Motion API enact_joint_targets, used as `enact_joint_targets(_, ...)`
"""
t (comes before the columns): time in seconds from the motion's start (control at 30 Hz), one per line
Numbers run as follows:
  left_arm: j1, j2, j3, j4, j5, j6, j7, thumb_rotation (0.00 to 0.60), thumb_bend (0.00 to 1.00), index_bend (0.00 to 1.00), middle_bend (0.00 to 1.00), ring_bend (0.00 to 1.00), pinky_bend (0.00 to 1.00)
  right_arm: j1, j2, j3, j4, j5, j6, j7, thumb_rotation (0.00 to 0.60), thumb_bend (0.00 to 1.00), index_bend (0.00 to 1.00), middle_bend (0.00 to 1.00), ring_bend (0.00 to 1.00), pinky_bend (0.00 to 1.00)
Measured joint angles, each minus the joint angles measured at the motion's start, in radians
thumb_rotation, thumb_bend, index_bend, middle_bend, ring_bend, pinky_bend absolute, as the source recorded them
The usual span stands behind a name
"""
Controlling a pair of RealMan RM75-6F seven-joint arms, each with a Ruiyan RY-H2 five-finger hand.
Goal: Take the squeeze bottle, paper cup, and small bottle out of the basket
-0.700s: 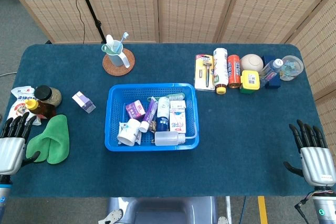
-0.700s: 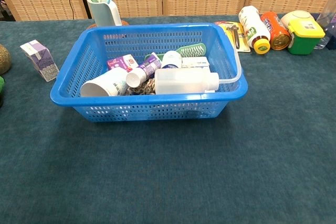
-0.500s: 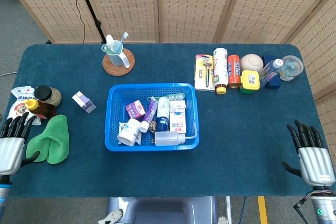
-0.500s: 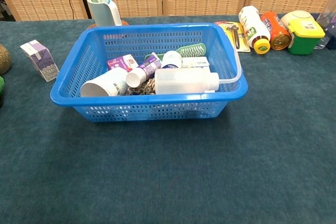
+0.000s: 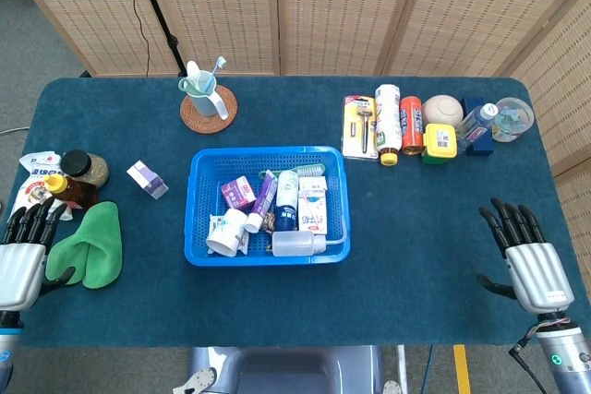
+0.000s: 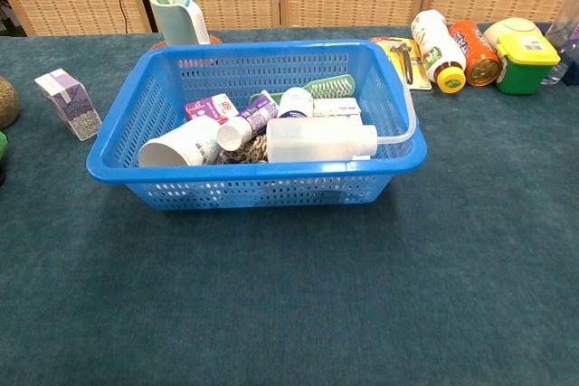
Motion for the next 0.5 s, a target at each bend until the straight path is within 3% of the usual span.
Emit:
enact_joint_targets(0.23, 0.001, 0.002, -0.002, -0.049, 0.004, 0.008, 0.034, 0.6, 0.15, 0.0, 0.0, 0.0, 0.0, 0.12, 0.087, 0.027, -0.116, -0.063, -0.106, 0.125, 0.6, 0.0, 0.0, 0.0, 0.0, 0.0)
enact_joint_targets(0.5, 0.0, -0.003, -0.004, -0.061, 0.011, 0.015, 0.055, 0.6, 0.15, 0.0, 0.0, 0.0, 0.0, 0.261, 0.085, 0.05, -0.165, -0.082, -0.27, 0.177, 0.6, 0.0, 0.0, 0.0, 0.0, 0.02)
